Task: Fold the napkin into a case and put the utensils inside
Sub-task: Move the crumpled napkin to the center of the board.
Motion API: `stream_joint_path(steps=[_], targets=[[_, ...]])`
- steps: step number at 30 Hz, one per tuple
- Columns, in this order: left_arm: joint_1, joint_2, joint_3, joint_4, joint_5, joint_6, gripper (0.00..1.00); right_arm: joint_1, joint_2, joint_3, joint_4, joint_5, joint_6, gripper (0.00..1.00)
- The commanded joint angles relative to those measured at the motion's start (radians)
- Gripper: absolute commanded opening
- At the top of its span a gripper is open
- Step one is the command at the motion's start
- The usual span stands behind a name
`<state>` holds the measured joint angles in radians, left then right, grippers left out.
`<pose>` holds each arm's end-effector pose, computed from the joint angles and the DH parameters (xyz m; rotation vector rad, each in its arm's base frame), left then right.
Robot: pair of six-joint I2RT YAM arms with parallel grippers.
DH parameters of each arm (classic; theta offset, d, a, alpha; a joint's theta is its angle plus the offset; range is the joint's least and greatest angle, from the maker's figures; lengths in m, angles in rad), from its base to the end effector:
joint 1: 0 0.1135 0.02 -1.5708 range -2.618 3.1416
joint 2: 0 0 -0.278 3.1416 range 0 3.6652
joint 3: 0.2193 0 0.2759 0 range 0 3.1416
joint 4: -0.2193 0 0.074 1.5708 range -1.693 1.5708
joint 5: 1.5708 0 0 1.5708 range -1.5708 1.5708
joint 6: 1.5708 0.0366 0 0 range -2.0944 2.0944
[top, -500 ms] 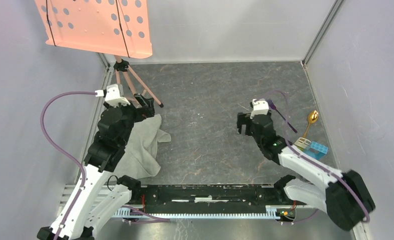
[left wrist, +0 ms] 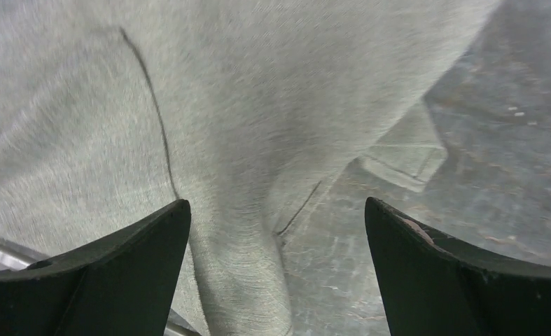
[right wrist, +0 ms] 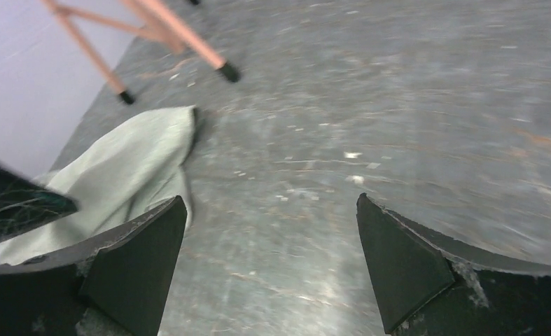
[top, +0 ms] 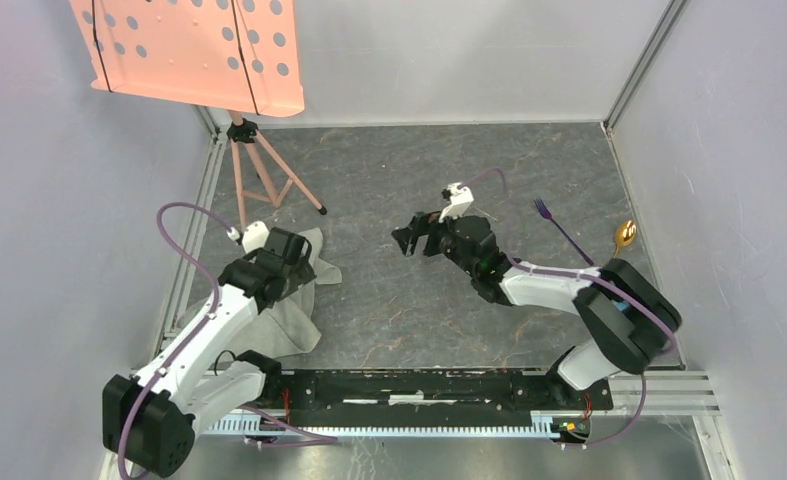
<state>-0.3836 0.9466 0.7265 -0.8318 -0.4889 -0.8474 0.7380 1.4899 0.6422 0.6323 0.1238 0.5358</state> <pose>0.1791 -0.0537 0.2465 -0.7188 2.3404 0.1231 0.2461 0.2177 0.2048 -0.0951 1.8546 0.7954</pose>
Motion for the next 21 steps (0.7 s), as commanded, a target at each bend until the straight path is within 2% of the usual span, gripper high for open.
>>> stream_joint_path(steps=[1, 4, 5, 8, 9, 10, 14, 17, 19, 21], targets=[[-0.008, 0.053, -0.060, 0.044, -0.021, -0.166, 1.00, 0.020, 0.091, 0.051, 0.238, -0.272, -0.047, 0.98], [-0.009, 0.156, -0.086, 0.102, -0.027, -0.196, 0.95, 0.020, 0.119, 0.041, 0.244, -0.308, -0.125, 0.98], [-0.010, 0.198, -0.087, 0.130, -0.015, -0.193, 0.87, 0.020, 0.126, 0.044, 0.231, -0.311, -0.149, 0.98], [-0.038, 0.295, -0.071, 0.241, 0.072, -0.110, 0.46, 0.000, 0.126, 0.057, 0.158, -0.295, -0.201, 0.98], [-0.060, 0.322, -0.049, 0.272, 0.109, -0.072, 0.38, -0.020, 0.122, 0.043, 0.160, -0.301, -0.185, 0.98], [-0.090, 0.353, -0.028, 0.305, 0.138, -0.049, 0.34, -0.046, 0.117, 0.021, 0.186, -0.323, -0.159, 0.98], [-0.298, 0.460, 0.110, 0.418, 0.210, 0.020, 0.27, -0.174, 0.082, -0.100, 0.301, -0.393, -0.038, 0.97], [-0.415, 0.555, 0.227, 0.504, 0.284, 0.049, 0.16, -0.243, 0.013, -0.142, 0.216, -0.395, -0.037, 0.93], [-0.442, 0.592, 0.273, 0.572, 0.390, 0.082, 0.05, -0.285, -0.071, -0.184, 0.159, -0.398, -0.057, 0.93], [-0.443, 0.597, 0.272, 0.643, 0.468, 0.122, 0.04, -0.321, -0.150, -0.221, 0.099, -0.392, -0.100, 0.95]])
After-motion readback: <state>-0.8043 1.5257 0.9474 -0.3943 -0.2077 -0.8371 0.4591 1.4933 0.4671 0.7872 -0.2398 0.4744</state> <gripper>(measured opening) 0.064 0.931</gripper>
